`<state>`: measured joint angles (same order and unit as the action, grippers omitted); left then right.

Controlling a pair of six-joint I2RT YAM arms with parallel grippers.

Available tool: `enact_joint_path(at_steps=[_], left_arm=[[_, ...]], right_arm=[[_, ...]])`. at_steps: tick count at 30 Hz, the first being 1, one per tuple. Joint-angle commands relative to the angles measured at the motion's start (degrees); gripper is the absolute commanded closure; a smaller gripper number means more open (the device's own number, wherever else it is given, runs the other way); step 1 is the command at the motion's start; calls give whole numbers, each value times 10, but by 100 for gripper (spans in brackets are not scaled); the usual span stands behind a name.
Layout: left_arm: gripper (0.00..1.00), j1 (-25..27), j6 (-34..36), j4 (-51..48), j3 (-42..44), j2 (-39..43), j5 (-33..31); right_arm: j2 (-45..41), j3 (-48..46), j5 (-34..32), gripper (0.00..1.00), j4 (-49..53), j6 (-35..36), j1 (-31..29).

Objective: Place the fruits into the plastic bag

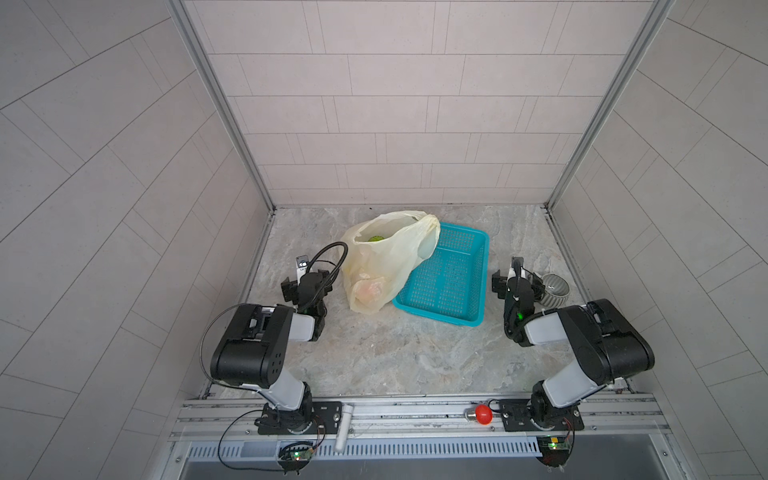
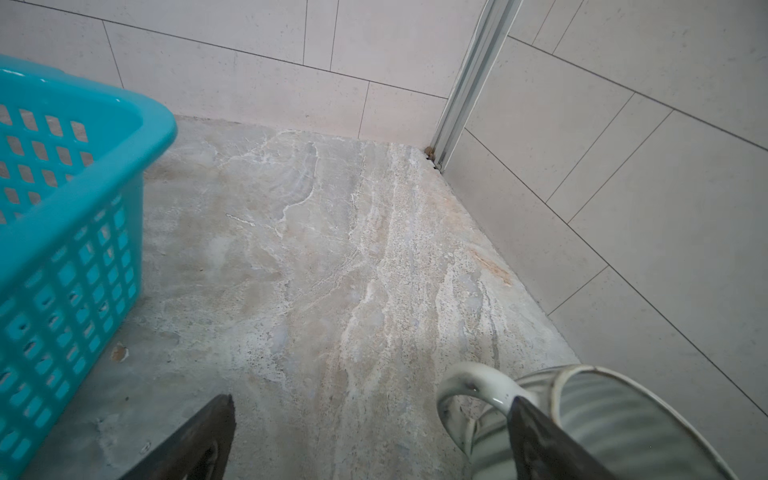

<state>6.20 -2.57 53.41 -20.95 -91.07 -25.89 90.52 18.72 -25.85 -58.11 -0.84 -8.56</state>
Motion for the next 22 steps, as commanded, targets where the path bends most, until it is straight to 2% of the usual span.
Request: enact_joint_path(at_steps=[1,3,13,22], left_arm=[[0,24,29,67,7,-11,-37],[0,35,35,83,11,-14,-56],[0,35,35,81,9,-16,-56],[0,16,22,43,-3,-10,-23]], right_arm=[[3,5,1,1,-16,10,1],[2,5,1,1,-16,10,1],[3,5,1,1,-16,11,1],[2,5,2,1,-17,11,1]])
